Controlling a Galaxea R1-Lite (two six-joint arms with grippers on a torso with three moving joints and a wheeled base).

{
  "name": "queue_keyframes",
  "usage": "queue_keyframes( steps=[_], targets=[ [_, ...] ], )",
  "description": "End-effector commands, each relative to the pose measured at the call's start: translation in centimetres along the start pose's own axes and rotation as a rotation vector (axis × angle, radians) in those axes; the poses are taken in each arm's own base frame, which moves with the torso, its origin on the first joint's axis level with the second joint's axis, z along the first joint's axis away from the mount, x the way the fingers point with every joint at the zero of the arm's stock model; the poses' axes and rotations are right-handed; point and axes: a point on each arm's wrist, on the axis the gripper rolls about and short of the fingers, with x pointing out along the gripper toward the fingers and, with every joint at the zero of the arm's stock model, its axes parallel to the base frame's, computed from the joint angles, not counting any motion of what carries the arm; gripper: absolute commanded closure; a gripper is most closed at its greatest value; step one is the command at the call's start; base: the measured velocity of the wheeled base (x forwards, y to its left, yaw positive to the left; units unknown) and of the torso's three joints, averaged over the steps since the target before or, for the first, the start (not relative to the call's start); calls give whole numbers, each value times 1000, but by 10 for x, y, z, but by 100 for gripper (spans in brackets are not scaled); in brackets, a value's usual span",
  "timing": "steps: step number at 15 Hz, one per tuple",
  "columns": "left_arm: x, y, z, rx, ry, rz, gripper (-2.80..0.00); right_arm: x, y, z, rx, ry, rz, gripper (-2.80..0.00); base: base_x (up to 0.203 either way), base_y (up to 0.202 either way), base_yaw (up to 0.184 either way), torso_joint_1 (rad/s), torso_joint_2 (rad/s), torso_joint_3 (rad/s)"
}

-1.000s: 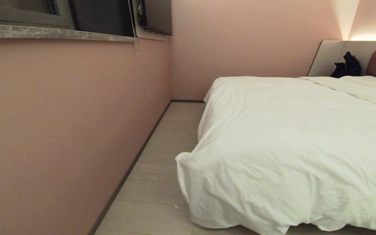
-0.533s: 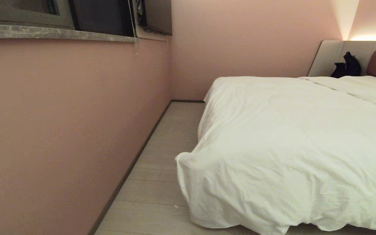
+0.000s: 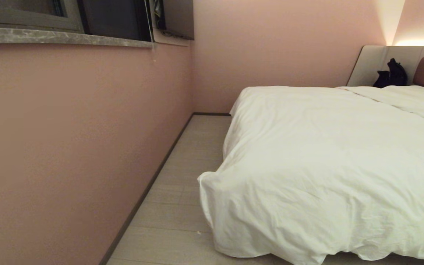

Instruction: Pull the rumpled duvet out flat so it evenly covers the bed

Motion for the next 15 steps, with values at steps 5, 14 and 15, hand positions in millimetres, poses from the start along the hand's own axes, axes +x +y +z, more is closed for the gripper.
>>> queue_keyframes(
  steps=[5, 14, 15],
  targets=[
    [0, 0, 0, 0, 0, 0, 0, 0, 0, 0, 3, 2, 2, 0, 0, 0, 0, 0, 0, 0],
    [0, 0, 0, 1, 0, 1, 0, 0, 0, 0, 4, 0, 1, 0, 0, 0, 0, 0, 0, 0],
    [0, 0, 0, 0, 0, 0, 0, 0, 0, 0, 4, 2, 1, 0, 0, 0, 0, 0, 0, 0]
  ],
)
